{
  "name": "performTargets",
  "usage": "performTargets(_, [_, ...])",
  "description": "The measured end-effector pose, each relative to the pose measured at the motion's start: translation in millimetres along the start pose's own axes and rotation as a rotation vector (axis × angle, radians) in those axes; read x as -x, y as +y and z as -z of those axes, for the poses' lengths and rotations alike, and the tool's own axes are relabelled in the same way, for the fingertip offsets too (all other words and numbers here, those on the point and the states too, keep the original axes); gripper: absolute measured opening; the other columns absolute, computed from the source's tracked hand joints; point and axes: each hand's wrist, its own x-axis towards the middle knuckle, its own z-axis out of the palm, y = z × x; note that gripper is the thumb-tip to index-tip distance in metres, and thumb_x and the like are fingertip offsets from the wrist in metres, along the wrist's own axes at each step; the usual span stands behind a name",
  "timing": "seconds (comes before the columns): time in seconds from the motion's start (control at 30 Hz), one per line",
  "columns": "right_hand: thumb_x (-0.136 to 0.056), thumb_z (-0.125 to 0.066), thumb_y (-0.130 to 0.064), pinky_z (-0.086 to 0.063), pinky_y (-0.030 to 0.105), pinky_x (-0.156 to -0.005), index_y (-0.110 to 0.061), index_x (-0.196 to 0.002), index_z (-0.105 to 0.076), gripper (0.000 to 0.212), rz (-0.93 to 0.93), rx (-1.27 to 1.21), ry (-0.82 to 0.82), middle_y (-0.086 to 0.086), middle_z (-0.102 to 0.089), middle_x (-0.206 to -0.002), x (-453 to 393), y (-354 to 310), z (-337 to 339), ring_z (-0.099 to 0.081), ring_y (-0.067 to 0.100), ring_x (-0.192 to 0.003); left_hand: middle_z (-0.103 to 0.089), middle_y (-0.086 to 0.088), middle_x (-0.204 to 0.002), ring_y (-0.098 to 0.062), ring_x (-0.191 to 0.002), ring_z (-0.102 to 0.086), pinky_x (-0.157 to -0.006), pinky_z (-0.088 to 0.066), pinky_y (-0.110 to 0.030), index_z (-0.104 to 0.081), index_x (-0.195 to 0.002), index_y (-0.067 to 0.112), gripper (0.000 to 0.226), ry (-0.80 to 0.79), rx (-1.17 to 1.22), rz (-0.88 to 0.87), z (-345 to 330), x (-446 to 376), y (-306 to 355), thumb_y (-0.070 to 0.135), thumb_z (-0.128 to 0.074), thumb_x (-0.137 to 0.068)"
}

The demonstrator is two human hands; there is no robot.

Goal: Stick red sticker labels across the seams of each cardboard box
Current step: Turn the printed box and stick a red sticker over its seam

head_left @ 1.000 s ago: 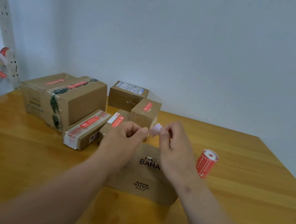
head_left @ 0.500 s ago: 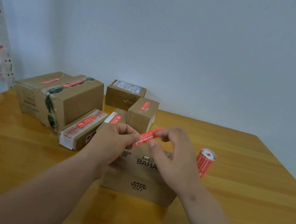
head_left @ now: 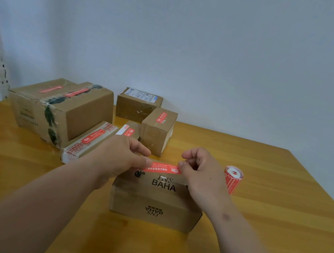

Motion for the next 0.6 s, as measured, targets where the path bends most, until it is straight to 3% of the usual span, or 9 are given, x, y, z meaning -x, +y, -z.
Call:
performTargets(0.13, [-0.092,-0.059,-0.019,-0.042,0.020,-0.063,-0.029,-0.093,-0.051,0.013,0.028,0.136,-0.009,-0.012,-0.058,-0.079,3.0,4.2,-3.6,-0.055,0.004,-0.073,-0.067,-0.004,-0.098,-0.017,-0.093,-0.063,-0.071,-0.049,-0.024,-0.063,-0.104,0.023,0.018,-0.038,-0.096,-0.013,-0.9,-11.7,-2.4,0.024,-0.070,-0.088])
performTargets(0.37, [-0.091,-0.055,-0.017,-0.052,0.041,-0.074,-0.026,-0.091,-0.049,0.011,0.071,0.283,-0.006,-0.008,-0.059,-0.082,7.7,8.9,-11.8,-0.058,0.016,-0.079,-0.065,0.005,-0.090,-0.010,-0.082,-0.063,-0.070,-0.054,-0.026,-0.051,-0.104,0.030,0.020,0.044,-0.435,-0.134,-14.7,-27.3,-6.8,0.031,-0.067,-0.090])
performTargets(0.6, [-0.091,-0.051,-0.017,-0.049,0.042,-0.077,-0.023,-0.095,-0.049,0.008,0.102,0.366,-0.018,-0.002,-0.061,-0.090,4.4,10.6,-15.0,-0.057,0.020,-0.085,-0.062,0.009,-0.091,-0.009,-0.084,-0.061,-0.071,-0.054,-0.024,-0.050,-0.106,0.032,0.022,0.077,-0.570,-0.146,-20.7,-30.8,-7.2,0.034,-0.066,-0.090])
